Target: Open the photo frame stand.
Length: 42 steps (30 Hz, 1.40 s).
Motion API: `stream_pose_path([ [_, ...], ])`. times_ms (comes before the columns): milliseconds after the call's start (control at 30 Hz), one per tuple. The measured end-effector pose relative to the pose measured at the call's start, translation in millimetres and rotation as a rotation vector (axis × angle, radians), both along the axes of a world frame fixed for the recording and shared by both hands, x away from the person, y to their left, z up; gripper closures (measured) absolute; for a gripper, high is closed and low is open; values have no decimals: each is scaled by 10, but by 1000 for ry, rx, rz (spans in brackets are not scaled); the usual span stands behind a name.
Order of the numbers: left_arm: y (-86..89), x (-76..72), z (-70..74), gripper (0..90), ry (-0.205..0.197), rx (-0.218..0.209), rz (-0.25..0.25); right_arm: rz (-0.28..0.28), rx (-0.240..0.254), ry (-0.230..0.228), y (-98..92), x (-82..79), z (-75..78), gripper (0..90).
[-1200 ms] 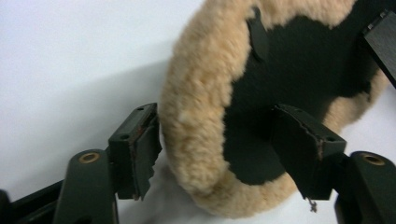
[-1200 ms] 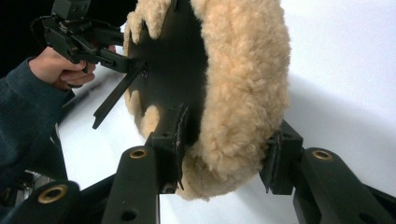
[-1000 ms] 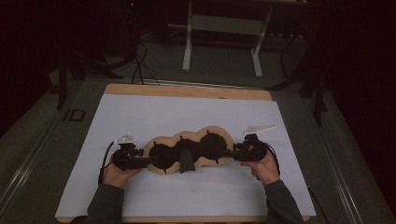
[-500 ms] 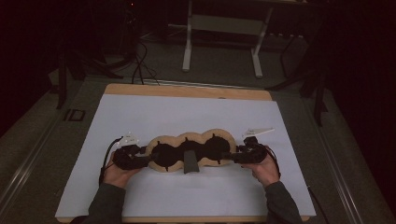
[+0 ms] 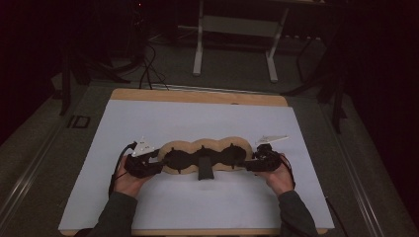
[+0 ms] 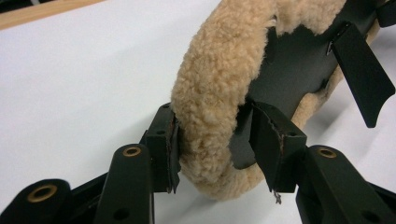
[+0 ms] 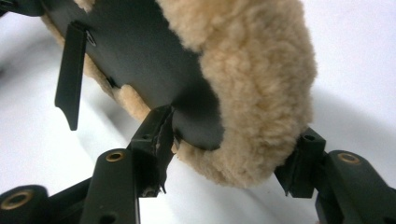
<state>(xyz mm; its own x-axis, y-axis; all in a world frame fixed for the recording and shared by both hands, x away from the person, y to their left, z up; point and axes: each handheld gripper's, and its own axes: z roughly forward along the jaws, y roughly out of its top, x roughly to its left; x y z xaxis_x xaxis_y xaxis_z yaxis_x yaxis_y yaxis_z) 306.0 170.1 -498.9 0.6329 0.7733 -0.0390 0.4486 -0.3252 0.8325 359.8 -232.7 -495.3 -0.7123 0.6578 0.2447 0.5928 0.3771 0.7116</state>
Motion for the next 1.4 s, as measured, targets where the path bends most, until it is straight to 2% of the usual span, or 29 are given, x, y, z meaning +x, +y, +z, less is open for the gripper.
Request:
stream_pose_path([
  [300, -70, 14, -11, 539, -128, 61, 58, -44, -39, -55, 85, 50, 3, 414],
  [400, -105, 34, -55, 535, -137, 76, 61, -58, -64, -51, 98, 72, -55, 405],
  [500, -99, 47, -57, 526, -130, 45, 63, -66, -67, -49, 91, 73, -110, 402],
  [567, -79, 51, -60, 527, -117, 10, 64, -65, -62, -44, 83, 70, -129, 401],
  [733, -76, 37, -64, 519, -113, -4, 65, -68, -63, -32, 81, 66, -137, 398],
  [867, -44, 29, -60, 510, -102, -44, 46, -63, -75, -23, 74, 49, -159, 399],
  [933, -41, 17, -54, 505, -97, -46, 40, -59, -96, -31, 74, 27, -177, 402],
  [1200, -26, -46, -46, 507, -87, -48, 29, -69, -125, -66, 66, -37, -173, 429],
  [1300, -14, -67, -42, 520, -77, -55, 30, -110, -129, -78, 14, -49, -169, 462],
  [1400, 8, -82, -39, 516, -63, -68, 20, -145, -104, -67, -66, -60, -163, 462],
])
